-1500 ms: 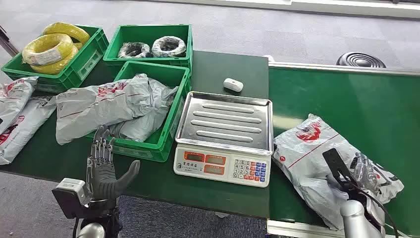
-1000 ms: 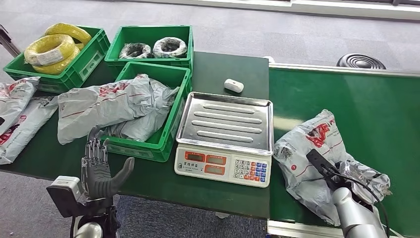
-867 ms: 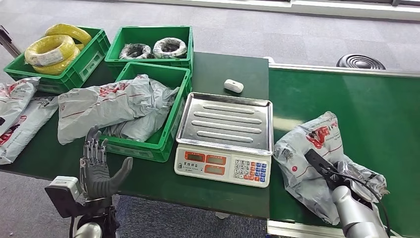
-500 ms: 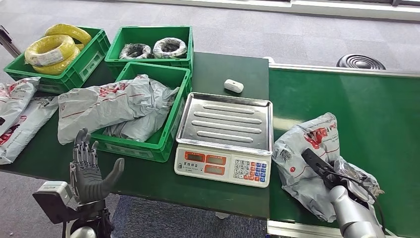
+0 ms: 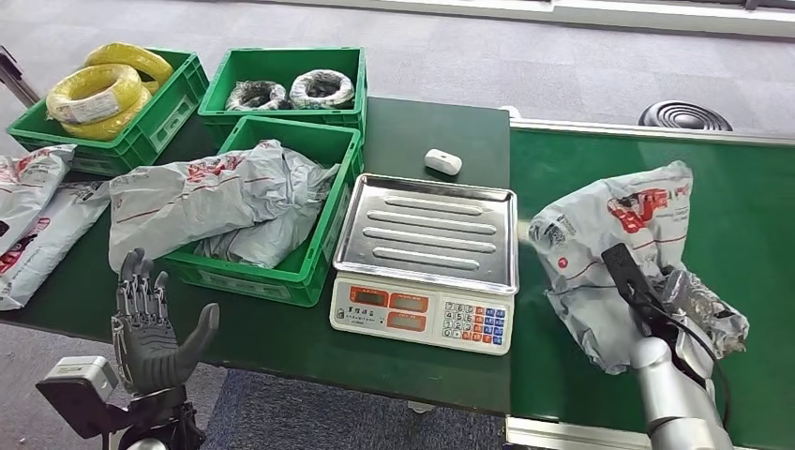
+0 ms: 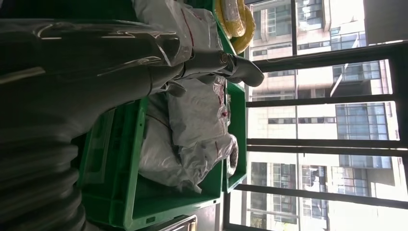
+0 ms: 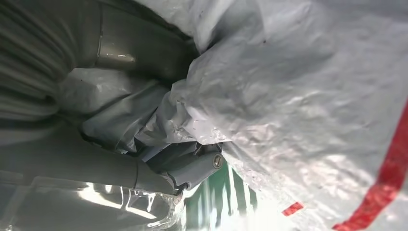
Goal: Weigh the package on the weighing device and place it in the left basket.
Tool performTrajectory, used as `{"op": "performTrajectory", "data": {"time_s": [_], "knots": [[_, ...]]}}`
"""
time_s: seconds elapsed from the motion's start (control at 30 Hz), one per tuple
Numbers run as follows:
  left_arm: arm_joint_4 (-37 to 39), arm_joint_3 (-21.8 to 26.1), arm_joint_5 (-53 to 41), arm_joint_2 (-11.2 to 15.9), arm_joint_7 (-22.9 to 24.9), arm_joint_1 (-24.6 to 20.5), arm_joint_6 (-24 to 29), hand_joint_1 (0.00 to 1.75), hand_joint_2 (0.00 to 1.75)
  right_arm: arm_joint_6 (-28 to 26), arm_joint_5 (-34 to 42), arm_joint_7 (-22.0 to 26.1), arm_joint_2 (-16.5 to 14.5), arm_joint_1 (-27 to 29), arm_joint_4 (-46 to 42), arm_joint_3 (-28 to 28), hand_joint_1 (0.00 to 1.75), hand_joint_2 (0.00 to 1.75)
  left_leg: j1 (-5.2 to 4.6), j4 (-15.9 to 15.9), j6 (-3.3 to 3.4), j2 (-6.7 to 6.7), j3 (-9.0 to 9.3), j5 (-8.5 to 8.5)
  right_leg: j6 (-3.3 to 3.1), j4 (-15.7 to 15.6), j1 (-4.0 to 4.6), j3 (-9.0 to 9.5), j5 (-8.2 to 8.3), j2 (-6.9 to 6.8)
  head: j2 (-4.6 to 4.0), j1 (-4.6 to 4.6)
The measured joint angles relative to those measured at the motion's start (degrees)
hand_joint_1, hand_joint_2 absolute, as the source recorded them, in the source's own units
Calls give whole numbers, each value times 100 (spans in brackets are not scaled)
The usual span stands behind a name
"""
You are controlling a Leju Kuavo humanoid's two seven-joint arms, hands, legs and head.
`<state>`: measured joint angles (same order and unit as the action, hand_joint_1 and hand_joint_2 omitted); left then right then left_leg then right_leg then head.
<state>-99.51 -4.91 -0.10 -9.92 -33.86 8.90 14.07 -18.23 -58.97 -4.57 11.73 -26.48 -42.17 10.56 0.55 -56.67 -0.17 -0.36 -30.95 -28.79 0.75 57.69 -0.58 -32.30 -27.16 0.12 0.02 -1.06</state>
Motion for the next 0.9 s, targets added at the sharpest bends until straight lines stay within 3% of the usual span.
{"op": "performTrajectory", "data": {"time_s": [0.13,0.23,0.33,0.57,0.63,0.67,0.8,0.83,0.9], "knots": [[-61,24,-67,-64,-47,75,37,0,175,-1273,-878,-316,-181,466,-1489,102,175,175,2,1,-1,-17,-16,-1,2,1,3,-8,-5,-10,0,0],[-46,17,-115,-125,-99,73,40,0,175,-1961,-744,467,-572,695,-2490,170,175,175,4,2,-2,-2,-20,-3,0,2,6,-19,-6,-3,0,0],[11,-7,-122,-168,-137,12,41,0,175,-2135,-589,1265,-1018,741,-3172,245,175,175,5,3,-3,-1,-18,-1,-1,2,6,-22,-7,-3,0,-2],[92,-15,-120,-194,-165,-21,50,0,175,-2073,-470,1420,-1448,741,-3848,349,175,175,1,2,-1,0,-19,4,1,2,2,-16,-4,-6,0,1],[115,-17,-51,-182,-222,-75,50,0,175,-1603,58,1588,-1506,645,-3838,257,175,175,1,3,-1,0,-45,3,-1,4,1,-15,-2,-5,0,2],[161,-19,18,-165,-251,-162,43,0,175,-1055,546,1616,-1542,459,-3688,129,175,175,1,4,-1,8,-60,4,-6,6,1,-19,3,2,0,3],[531,-75,259,-92,-225,-820,-64,0,175,2046,2029,1562,-1802,-972,-2064,-815,175,175,5,5,-15,93,-59,27,-29,11,6,-63,46,83,0,-2],[613,-113,281,-90,-203,-949,-78,0,175,2498,2156,1593,-1898,-1261,-1599,-1057,175,175,8,5,-18,86,-51,41,-28,11,10,-69,53,80,0,-1],[723,-188,280,-90,-155,-1104,-55,0,175,2733,2264,1630,-2103,-1677,-770,-1444,175,175,15,4,-21,42,-48,65,-29,14,17,-74,57,42,0,0]]}}
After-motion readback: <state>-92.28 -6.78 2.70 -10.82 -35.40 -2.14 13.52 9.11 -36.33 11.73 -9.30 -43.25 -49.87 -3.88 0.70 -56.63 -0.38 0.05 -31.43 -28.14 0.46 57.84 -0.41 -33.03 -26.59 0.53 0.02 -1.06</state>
